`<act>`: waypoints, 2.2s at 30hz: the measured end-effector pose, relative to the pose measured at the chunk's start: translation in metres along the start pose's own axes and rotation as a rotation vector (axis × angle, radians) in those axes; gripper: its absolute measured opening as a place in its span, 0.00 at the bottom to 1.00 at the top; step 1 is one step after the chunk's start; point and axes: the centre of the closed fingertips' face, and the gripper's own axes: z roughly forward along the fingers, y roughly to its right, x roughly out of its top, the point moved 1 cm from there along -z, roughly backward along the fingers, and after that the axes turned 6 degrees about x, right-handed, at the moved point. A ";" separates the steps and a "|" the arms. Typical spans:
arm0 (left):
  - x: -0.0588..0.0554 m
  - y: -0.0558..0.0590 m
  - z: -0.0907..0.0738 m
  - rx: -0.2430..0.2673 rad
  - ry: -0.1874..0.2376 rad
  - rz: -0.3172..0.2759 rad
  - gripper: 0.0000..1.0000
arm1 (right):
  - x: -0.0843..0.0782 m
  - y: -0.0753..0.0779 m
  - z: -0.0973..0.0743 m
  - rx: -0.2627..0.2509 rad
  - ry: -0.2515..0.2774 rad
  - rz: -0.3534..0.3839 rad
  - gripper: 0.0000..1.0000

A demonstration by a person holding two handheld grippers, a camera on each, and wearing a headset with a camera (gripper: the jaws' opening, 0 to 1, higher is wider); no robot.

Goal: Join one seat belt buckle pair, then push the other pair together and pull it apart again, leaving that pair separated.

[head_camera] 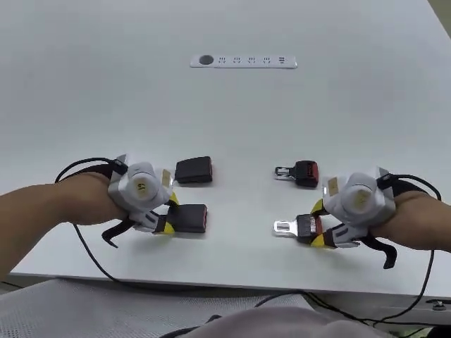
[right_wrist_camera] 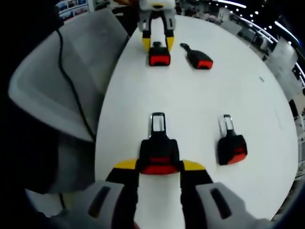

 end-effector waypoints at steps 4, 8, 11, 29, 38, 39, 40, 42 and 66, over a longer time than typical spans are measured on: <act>0.001 0.002 0.001 0.007 -0.013 0.019 0.31 | 0.001 0.001 0.000 -0.008 -0.003 0.026 0.32; 0.000 0.002 0.003 0.009 -0.024 0.017 0.31 | 0.005 0.002 0.002 -0.019 0.000 0.031 0.32; 0.000 0.002 0.003 0.007 -0.027 0.011 0.31 | 0.008 0.003 0.003 -0.025 0.003 0.025 0.32; 0.004 0.003 0.002 0.007 0.002 -0.021 0.32 | 0.024 0.005 0.009 -0.047 0.041 0.045 0.32; 0.003 0.002 0.002 0.002 -0.001 -0.031 0.31 | 0.030 0.007 0.012 -0.055 0.040 0.059 0.32; 0.003 0.002 0.003 0.001 -0.003 -0.033 0.32 | 0.030 0.007 0.012 -0.055 0.038 0.056 0.32; 0.003 0.002 0.003 -0.001 -0.005 -0.031 0.32 | 0.032 0.008 0.013 -0.056 0.035 0.052 0.32; 0.003 0.002 0.003 -0.005 -0.008 -0.029 0.31 | 0.035 0.008 0.014 -0.056 0.032 0.039 0.32; 0.001 0.000 0.005 -0.018 -0.047 -0.037 0.32 | 0.095 0.010 0.041 -0.044 0.083 -0.008 0.32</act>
